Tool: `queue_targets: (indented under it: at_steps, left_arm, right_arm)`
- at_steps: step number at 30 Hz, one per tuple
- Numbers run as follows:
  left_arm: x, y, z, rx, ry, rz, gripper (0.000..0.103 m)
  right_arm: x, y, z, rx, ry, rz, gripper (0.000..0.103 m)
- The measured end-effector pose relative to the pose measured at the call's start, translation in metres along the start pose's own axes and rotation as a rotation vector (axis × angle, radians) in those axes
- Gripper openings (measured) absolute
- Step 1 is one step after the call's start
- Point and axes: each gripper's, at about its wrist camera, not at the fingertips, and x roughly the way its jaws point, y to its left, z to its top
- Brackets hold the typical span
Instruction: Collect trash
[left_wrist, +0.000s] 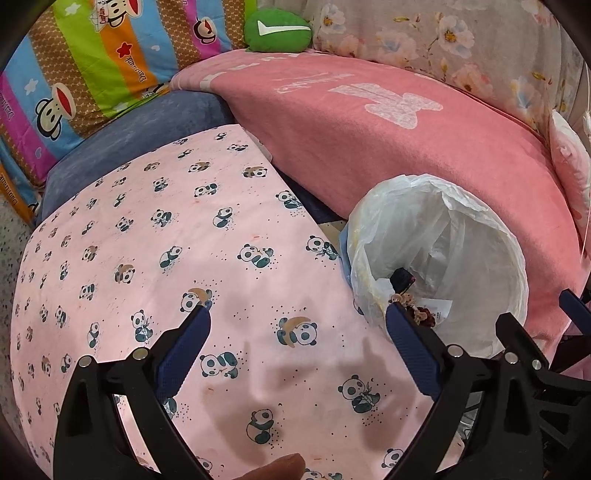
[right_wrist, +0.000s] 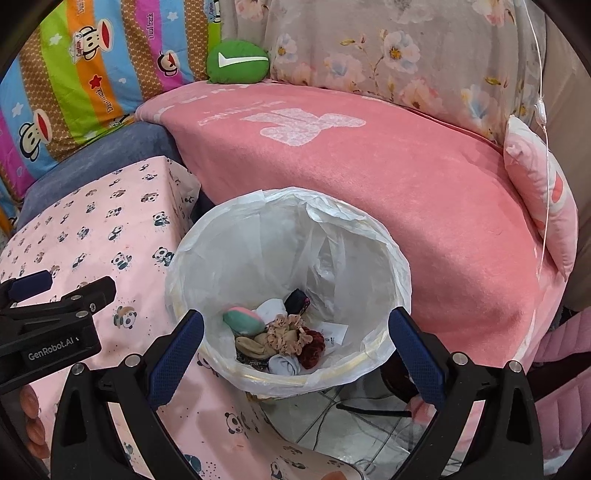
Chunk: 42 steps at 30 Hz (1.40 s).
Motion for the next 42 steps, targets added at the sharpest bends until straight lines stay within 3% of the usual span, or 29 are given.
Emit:
queue_targets:
  at_steps: [8, 42]
  left_arm:
    - [-0.004, 0.001, -0.002, -0.022, -0.009, 0.040, 0.091]
    - [-0.011, -0.017, -0.009, 0.045, -0.030, 0.053, 0.091]
  right_arm:
    - [-0.001, -0.002, -0.002, -0.006, 0.005, -0.014, 0.096]
    - [0.001, -0.009, -0.006, 0.019, 0.013, -0.028, 0.096]
